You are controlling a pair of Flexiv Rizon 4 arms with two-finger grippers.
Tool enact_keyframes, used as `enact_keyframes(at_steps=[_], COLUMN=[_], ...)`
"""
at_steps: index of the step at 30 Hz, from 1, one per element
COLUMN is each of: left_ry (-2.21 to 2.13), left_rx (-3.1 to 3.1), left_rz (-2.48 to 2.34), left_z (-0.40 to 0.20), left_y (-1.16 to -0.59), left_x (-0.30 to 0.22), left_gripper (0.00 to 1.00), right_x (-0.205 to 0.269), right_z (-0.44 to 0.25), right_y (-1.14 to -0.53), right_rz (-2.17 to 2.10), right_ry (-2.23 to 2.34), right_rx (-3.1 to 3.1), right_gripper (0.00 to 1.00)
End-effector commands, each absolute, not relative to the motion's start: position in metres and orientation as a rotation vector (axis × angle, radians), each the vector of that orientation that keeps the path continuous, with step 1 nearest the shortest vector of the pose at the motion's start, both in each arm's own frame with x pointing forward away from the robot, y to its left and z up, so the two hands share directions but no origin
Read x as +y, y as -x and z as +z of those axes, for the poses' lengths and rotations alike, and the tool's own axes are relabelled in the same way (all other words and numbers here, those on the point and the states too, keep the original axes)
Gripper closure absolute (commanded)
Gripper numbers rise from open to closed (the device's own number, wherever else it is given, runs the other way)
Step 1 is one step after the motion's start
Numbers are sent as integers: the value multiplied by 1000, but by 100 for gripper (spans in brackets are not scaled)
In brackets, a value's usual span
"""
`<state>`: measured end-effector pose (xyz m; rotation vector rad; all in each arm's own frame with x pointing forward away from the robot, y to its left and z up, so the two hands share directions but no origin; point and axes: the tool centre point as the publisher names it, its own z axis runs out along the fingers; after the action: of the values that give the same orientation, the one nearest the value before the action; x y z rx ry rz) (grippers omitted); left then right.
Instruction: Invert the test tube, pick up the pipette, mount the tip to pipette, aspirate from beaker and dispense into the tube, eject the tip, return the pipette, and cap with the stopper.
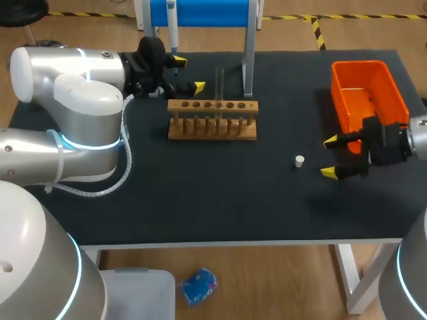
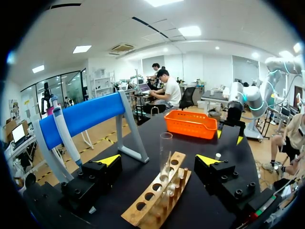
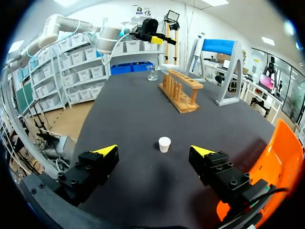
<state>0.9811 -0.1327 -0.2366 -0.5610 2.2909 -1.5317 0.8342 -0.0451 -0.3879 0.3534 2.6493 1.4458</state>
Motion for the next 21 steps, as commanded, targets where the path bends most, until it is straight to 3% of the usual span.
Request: enact_keyframes(at_steps=[1,9,11,18,20,21], left_ry=[560,560,560,560,560,560], left_rx=[2287,2287,2287,2287,2287,2287], left_rz=[-1534,-1534,-1534,-1534,-1534,-1534], left_z=[-238,-238,-238,-238,-238,-238], left_y=[-982,-982,-982,-982,-982,-982], left_x=[-133,-133,-133,-133,-133,-133], left_gripper=[0,0,0,0,0,0], right_x=[-33,-16,-14,-6,-4,-3], right_z=[-396,-409,-410,-413,-415,-415], right_y=[-838,-843,-845,-851,-852,-852], right_rz=[1437,1401,1398,1388,1385,1382], right_ry=[-346,-324,-326,-344,-344,-344], right_rx=[2660,2685,2685,2684,2686,2687], right_gripper=[0,0,4,0,23,23])
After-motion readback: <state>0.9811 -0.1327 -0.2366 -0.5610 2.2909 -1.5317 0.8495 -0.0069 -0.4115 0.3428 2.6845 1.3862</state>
